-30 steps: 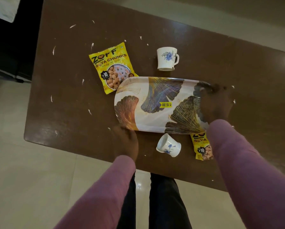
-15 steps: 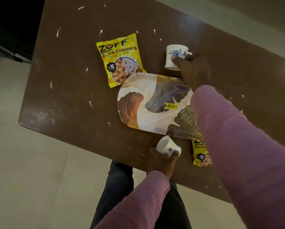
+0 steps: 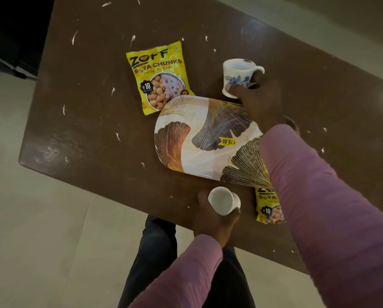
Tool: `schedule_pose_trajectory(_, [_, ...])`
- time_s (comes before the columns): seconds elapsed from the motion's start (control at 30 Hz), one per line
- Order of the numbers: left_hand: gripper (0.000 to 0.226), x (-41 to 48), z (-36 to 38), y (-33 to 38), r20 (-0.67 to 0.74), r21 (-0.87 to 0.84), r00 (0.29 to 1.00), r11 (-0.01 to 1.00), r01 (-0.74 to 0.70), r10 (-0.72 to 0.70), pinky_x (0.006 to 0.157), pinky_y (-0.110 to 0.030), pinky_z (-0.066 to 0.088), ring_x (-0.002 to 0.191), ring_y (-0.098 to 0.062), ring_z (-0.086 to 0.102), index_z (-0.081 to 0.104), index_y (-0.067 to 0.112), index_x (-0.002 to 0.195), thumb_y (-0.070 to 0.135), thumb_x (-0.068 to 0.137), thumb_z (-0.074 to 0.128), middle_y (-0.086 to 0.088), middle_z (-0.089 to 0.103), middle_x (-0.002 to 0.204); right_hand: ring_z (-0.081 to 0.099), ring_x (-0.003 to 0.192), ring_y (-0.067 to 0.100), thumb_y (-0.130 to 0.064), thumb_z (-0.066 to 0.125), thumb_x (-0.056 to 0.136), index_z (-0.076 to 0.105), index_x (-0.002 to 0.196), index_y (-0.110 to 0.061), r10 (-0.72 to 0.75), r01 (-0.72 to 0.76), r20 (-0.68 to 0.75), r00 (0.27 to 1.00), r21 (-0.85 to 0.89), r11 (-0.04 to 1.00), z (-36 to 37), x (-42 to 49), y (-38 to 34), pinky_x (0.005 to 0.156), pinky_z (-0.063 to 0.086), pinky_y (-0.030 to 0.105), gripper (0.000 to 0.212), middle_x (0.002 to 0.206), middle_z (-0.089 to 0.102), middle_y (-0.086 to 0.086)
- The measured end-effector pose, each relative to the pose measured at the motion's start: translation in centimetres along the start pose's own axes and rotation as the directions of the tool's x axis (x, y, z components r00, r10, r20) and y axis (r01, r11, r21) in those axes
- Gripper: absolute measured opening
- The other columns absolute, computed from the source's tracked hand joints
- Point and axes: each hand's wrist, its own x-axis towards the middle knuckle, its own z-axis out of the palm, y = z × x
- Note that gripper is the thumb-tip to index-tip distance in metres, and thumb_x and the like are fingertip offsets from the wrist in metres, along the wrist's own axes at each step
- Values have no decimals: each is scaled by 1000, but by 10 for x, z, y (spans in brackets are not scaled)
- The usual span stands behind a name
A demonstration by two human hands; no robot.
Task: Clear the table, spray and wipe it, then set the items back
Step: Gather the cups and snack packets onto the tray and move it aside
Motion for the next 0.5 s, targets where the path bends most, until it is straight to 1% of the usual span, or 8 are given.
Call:
schedule_pose_trajectory(0.03, [78, -5, -3, 1, -38, 69, 996, 995, -75, 78, 87, -28, 52, 101, -8, 51, 33, 31, 127, 48, 68, 82, 12, 50, 114, 60, 82, 0, -37, 80, 71, 65, 115, -16, -33, 34, -35, 999, 28, 999, -1, -7, 4, 62, 45, 6, 51, 98, 66, -9])
schedule_pose_trajectory(0.07, [77, -10, -5, 4, -69, 133, 988, 982, -131, 141, 86, -26, 50, 102, -8, 53, 34, 31, 129, 51, 70, 79, 12, 52, 116, 62, 81, 1, -37, 81, 68, 65, 112, -15, -60, 63, -64, 996, 46, 997, -3, -13, 9, 65, 50, 11, 52, 97, 68, -7])
schedule_pose_trajectory(0.13, [79, -15, -12, 15, -123, 241, 966, 951, -194, 228, 85, -25, 51, 106, -10, 58, 33, 29, 132, 57, 72, 75, 10, 55, 122, 63, 86, 10, -38, 83, 64, 66, 106, -16, -81, 87, -84, 993, 61, 994, -4, -26, 18, 68, 52, 21, 51, 99, 69, 0])
schedule_pose_trajectory(0.23, [80, -9, -19, 33, -187, 298, 938, 927, -228, 291, 80, -31, 53, 101, -17, 63, 29, 28, 135, 54, 75, 74, 6, 58, 117, 61, 87, 14, -36, 84, 63, 64, 97, -22, -75, 82, -114, 991, 51, 995, -3, -50, 33, 66, 45, 19, 41, 100, 66, 2])
schedule_pose_trajectory(0.3, [74, 0, -23, 44, -209, 309, 929, 922, -232, 304, 77, -32, 53, 96, -22, 66, 27, 29, 132, 52, 78, 72, 4, 62, 112, 60, 86, 16, -37, 84, 63, 67, 95, -18, -102, 105, -136, 985, 12, 994, 0, -61, 43, 70, 47, 23, 41, 97, 65, 2])
schedule_pose_trajectory(0.33, [71, 5, -25, 48, -213, 327, 924, 914, -240, 318, 75, -33, 53, 94, -24, 67, 25, 30, 130, 52, 79, 70, 2, 63, 110, 61, 85, 17, -38, 83, 63, 68, 96, -16, -113, 114, -136, 984, 0, 994, 2, -63, 48, 71, 47, 21, 42, 96, 65, 2])
schedule_pose_trajectory(0.43, [65, 17, -25, 53, -217, 397, 909, 883, -250, 355, 67, -29, 47, 91, -28, 67, 26, 29, 126, 53, 81, 67, -2, 65, 107, 62, 82, 16, -36, 83, 65, 71, 97, -13, -105, 105, -122, 987, -13, 994, 6, -66, 59, 65, 37, 5, 41, 93, 68, 2])
schedule_pose_trajectory(0.5, [64, 24, -23, 53, -228, 425, 894, 865, -266, 386, 65, -28, 41, 90, -28, 68, 29, 26, 126, 54, 81, 66, -2, 67, 106, 61, 80, 15, -37, 83, 64, 71, 97, -14, -97, 99, -118, 988, 10, 995, 9, -65, 66, 65, 38, 5, 42, 92, 68, 2])
